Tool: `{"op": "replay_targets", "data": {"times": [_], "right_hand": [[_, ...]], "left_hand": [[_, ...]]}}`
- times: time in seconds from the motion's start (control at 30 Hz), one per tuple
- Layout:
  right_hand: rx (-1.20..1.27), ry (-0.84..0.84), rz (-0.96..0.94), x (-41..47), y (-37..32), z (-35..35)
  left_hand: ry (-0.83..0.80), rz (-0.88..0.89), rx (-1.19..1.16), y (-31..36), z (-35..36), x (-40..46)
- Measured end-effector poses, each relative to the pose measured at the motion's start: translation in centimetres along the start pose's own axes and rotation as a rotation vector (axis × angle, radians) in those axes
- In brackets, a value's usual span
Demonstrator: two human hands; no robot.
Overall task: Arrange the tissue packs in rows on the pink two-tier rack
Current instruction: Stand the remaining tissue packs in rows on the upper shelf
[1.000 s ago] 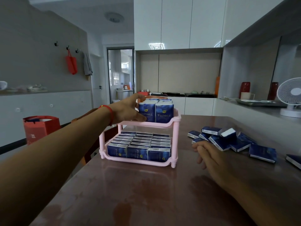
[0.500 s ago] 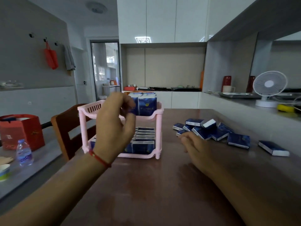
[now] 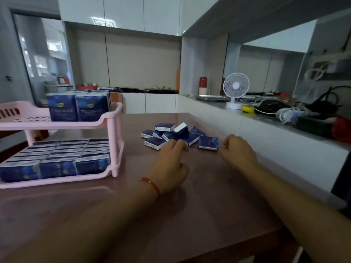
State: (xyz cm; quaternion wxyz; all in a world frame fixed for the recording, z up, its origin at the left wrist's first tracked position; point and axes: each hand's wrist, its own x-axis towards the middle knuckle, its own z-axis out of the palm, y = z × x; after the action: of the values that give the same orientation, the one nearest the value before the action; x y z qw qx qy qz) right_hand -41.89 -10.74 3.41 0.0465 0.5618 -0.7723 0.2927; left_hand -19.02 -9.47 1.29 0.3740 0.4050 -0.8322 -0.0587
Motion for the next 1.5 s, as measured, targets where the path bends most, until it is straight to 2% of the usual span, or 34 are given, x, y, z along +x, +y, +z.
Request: {"op": "replay_targets", "data": {"times": [0.17,0.3,0.4,0.5,0.57,0.7,0.77,0.87,0.97,1.03,1.07,1.13,1.2,1.23,1.3,1.4,1.5], "right_hand": [[-0.208,-0.052,0.207,5.0,5.3,1.8],[-0.214,-0.048,0.216,6.8,7.0,4.3],[0.045,0.041,0.154,7.2,7.8,4.2],[0.325,0.160,-0.028,6.3,8.0,2.7],[0.503,0.159,-0.181,5.1,7.1,1.5],[0.782,-0.052,-0.372,2.2,2.5,-0.2],[0.790,-0.250,-0.456,0.6,0.2,0.1],[0.787,-0.535,-0.535,-1.8,-2.2,1.1],[0.744,-0.623,-0.588,-2.5,-3.0,2.3],[0.683,-0.562,-0.575,-1.9,-2.3,3.0],[0.646,-0.478,-0.537,-1.3,-1.9,3.3],[0.572,-0.219,-0.396,0.3,-0.7,3.9],[0.393,0.018,-0.219,2.6,0.6,4.4],[0.284,0.049,-0.134,3.9,1.2,4.8],[0.168,-0.017,0.003,6.0,1.6,5.7],[0.192,-0.101,0.074,7.7,1.6,7.2],[0.307,-0.036,0.047,7.9,2.1,7.8]], "left_hand": [[0.009,-0.071,0.031,-1.6,1.8,0.9],[0.027,-0.055,-0.027,-2.2,1.6,0.7],[0.027,-0.090,-0.053,-2.5,1.6,0.8],[0.031,-0.090,-0.070,-2.4,1.4,0.7],[0.042,-0.084,-0.082,-2.3,1.4,0.6],[0.104,-0.071,-0.168,-1.8,1.3,0.3],[0.102,-0.132,-0.295,-1.4,1.0,0.1],[0.012,-0.277,-0.536,-1.4,0.8,0.1],[-0.025,-0.312,-0.562,-1.9,0.8,0.2],[-0.009,-0.328,-0.587,-2.1,0.7,0.2],[-0.001,-0.336,-0.600,-2.3,0.8,0.3],[0.007,-0.354,-0.612,-2.5,0.8,0.3],[0.019,-0.380,-0.639,-2.6,1.0,0.4],[0.034,-0.397,-0.662,-2.8,1.1,0.4],[0.068,-0.434,-0.711,-3.0,1.2,0.5],[0.099,-0.465,-0.824,-3.2,1.3,0.4],[0.113,-0.439,-0.859,-3.1,1.2,0.4]]}}
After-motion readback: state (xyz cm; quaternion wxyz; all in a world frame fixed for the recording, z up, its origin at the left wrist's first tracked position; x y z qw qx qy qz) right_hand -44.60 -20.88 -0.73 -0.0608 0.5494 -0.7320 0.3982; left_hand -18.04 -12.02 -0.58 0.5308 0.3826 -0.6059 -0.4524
